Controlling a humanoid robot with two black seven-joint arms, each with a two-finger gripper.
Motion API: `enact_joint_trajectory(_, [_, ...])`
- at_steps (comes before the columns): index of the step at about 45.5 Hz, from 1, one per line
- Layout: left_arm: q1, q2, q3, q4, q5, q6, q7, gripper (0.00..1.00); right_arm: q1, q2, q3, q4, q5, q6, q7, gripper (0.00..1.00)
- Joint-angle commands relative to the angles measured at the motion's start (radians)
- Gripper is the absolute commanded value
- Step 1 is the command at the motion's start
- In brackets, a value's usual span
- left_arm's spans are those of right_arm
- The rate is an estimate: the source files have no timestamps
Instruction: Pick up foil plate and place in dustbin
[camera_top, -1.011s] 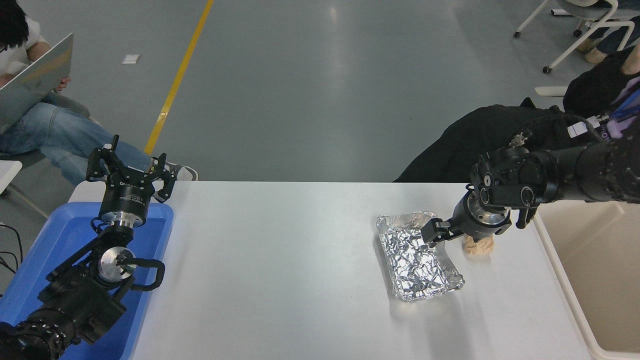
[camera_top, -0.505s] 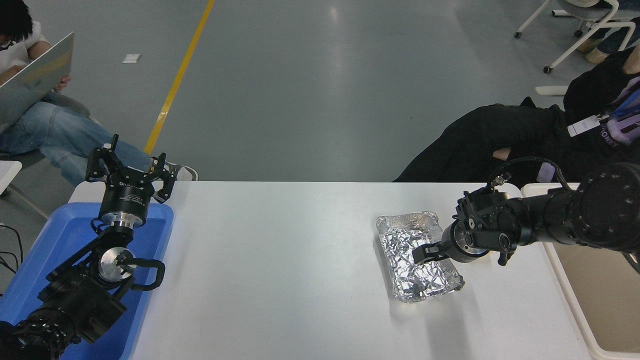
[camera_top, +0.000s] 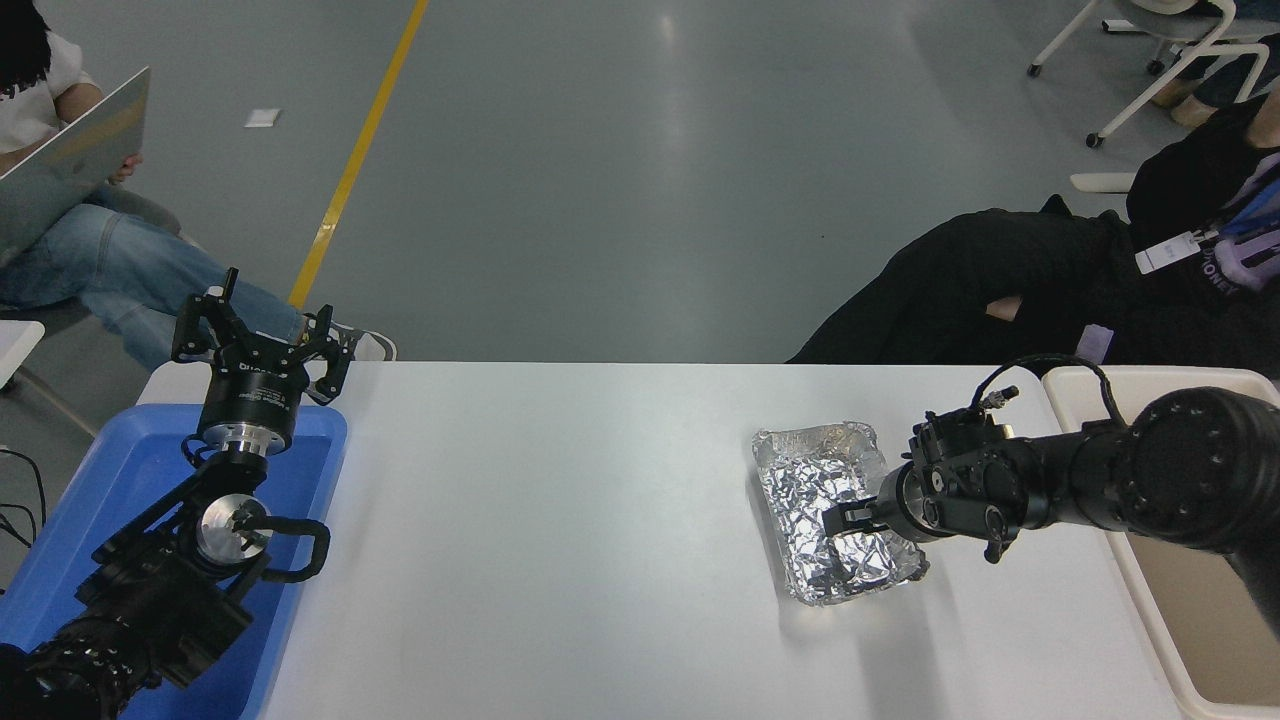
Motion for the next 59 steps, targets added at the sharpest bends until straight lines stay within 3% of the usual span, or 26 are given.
enact_joint_trajectory(1, [0.0,0.0,0.0,0.0,0.0,0.0,0.0,0.99,-0.024,-0.001,-0.005,-0.026,0.001,-0.016,-0.008,0.5])
enact_joint_trajectory(12, [0.0,0.0,0.0,0.0,0.0,0.0,0.0,0.99,-0.014,-0.008,0.001,-0.025,0.015,-0.015,-0.04,0.0])
enact_joint_trajectory(38, [0.0,0.0,0.0,0.0,0.001,0.0,0.0,0.99,0.057,-0.073,0.022,0.069,0.025,-0.008,-0.04,0.0])
enact_joint_trajectory(59, [0.0,0.0,0.0,0.0,0.0,0.0,0.0,0.99,0.58,-0.305,-0.082,0.636,0.024,0.014,-0.028,0.0])
